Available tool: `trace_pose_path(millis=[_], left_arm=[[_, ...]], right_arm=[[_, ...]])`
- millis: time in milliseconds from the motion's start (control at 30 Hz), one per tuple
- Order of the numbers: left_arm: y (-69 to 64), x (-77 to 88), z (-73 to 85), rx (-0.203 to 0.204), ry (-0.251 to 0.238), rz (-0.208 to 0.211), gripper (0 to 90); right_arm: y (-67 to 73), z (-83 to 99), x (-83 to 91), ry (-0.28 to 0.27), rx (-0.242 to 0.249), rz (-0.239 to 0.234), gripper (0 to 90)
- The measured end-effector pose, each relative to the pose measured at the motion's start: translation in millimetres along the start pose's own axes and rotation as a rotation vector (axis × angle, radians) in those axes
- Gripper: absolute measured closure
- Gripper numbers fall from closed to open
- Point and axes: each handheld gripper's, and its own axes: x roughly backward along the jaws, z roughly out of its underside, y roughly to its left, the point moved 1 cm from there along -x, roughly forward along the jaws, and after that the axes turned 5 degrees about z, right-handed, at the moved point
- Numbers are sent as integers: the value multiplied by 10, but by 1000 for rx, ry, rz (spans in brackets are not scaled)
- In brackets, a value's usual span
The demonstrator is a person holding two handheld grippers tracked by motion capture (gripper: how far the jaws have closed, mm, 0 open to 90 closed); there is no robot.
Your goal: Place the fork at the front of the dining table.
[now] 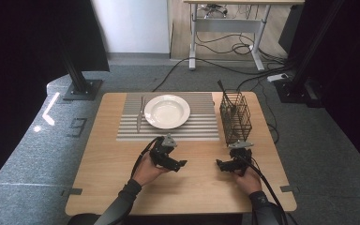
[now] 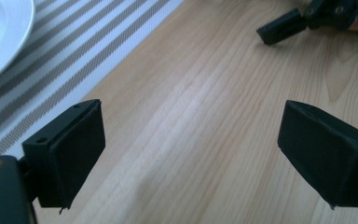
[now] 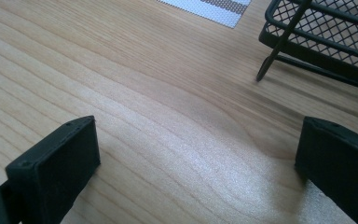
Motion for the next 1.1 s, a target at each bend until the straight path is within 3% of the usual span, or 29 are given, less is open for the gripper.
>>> trace_pose_path(millis=[400,867,1100], left_arm=[[35,-36,-406,-19,-17,21,87],[45,-63,-990,-72,-47,17,141],[37,-172,-1240,-95,-40,13,157]], right_arm=[[2,0,0,-1,2,0,0],[5,-1,-2,-2,6,-3,0],[8,-2,-2,-3,6,-4,0]])
